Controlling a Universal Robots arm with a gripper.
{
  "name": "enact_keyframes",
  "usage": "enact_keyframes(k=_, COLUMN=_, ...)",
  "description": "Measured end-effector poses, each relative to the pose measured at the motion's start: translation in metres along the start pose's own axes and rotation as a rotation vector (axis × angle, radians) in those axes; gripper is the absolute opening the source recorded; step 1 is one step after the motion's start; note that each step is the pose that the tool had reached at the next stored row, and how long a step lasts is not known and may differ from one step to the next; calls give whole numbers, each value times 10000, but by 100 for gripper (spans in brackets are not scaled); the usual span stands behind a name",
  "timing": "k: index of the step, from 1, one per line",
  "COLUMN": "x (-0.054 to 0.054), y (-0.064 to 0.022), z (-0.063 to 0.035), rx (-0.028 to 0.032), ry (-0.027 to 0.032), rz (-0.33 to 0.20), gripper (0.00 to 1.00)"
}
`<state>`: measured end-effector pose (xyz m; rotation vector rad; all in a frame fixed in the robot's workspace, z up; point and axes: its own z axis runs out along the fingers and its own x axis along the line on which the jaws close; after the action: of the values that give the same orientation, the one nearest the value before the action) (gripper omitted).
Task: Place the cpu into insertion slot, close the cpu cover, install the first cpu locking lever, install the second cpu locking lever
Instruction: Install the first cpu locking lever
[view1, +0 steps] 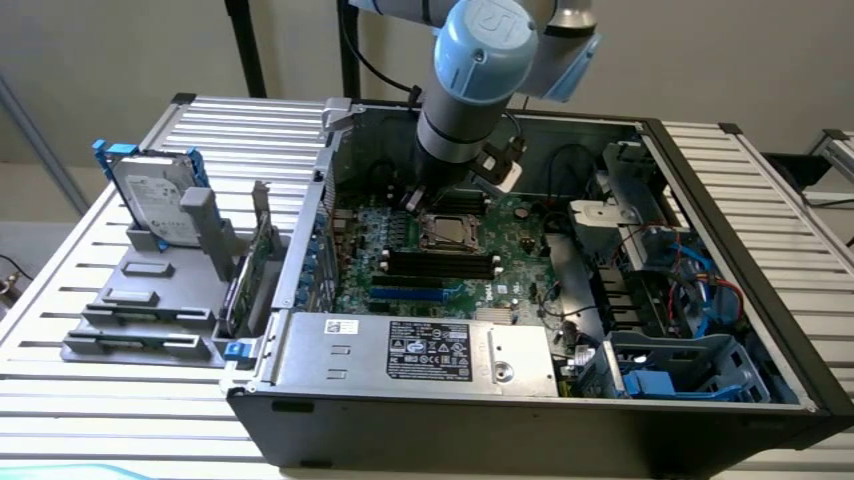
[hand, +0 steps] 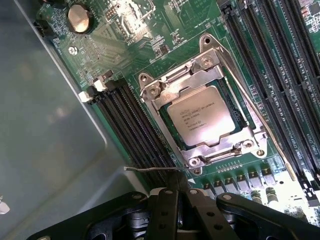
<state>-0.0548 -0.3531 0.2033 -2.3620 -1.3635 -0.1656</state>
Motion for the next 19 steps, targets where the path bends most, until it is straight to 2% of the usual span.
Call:
enact_keyframes(k=9, x=6, y=0, z=16, rx=-1, ry=3, rz=-1, gripper=11)
enact_keyframes(k=19, x=54, y=27, z=37, rx=-17, ry=-25, rz=2, gripper=11)
